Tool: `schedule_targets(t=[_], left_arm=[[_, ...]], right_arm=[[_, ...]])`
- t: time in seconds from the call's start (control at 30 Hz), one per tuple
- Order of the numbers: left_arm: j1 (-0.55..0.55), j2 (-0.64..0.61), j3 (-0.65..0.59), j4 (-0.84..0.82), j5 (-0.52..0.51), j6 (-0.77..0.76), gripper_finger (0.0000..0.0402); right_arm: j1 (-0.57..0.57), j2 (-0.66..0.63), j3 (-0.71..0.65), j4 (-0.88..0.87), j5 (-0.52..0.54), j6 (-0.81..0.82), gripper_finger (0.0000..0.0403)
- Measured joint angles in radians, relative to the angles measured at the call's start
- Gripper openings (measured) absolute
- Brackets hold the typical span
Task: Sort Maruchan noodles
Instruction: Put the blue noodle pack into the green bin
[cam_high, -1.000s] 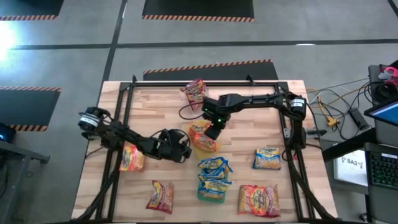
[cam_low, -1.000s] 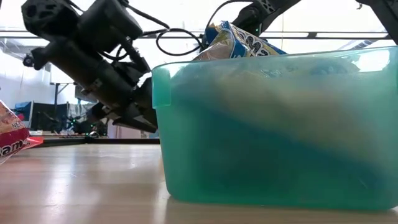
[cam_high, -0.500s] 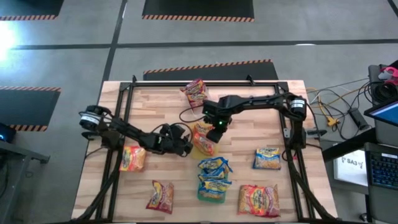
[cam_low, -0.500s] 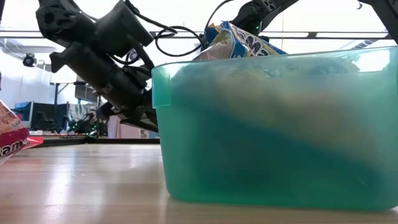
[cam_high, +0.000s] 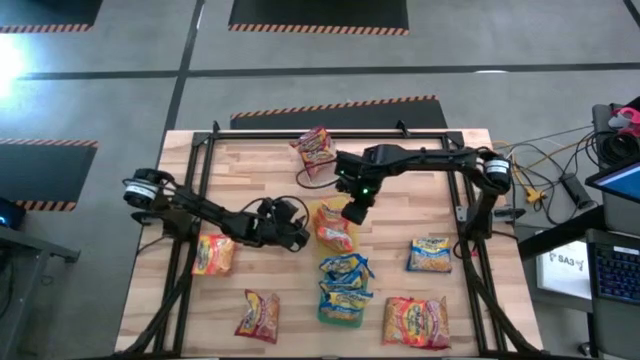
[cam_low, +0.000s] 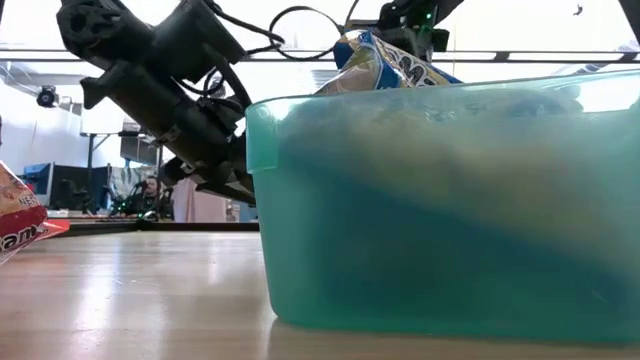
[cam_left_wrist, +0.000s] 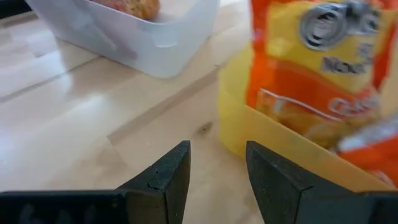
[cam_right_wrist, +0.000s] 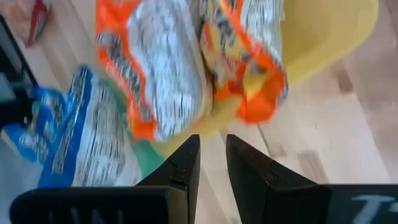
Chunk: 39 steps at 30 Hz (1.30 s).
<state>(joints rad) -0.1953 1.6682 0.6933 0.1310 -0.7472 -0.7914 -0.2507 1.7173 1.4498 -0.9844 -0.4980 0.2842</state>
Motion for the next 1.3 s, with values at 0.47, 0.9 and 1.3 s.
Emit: schedule_targets(t=[0.47, 0.9, 1.3], left_arm=[[-0.133, -0.072, 0.000, -0.017, -0.070, 0.023, 0.0139], [-0.137, -0.185, 0.000, -0.087, -0.085, 0.183, 0.0139], [0.017, -0.459, 0.013, -0.174, -0.070, 0.233, 0.0139]], right_arm=[[0.055, -0.239, -0.062, -0.256, 0.246, -0.081, 0.0068], [0.105, -0.390, -0.222, 0.028, 0.371, -0.107, 0.0068], [0.091, -0.359, -0.234, 0.149, 0.370, -0.333, 0.0068]])
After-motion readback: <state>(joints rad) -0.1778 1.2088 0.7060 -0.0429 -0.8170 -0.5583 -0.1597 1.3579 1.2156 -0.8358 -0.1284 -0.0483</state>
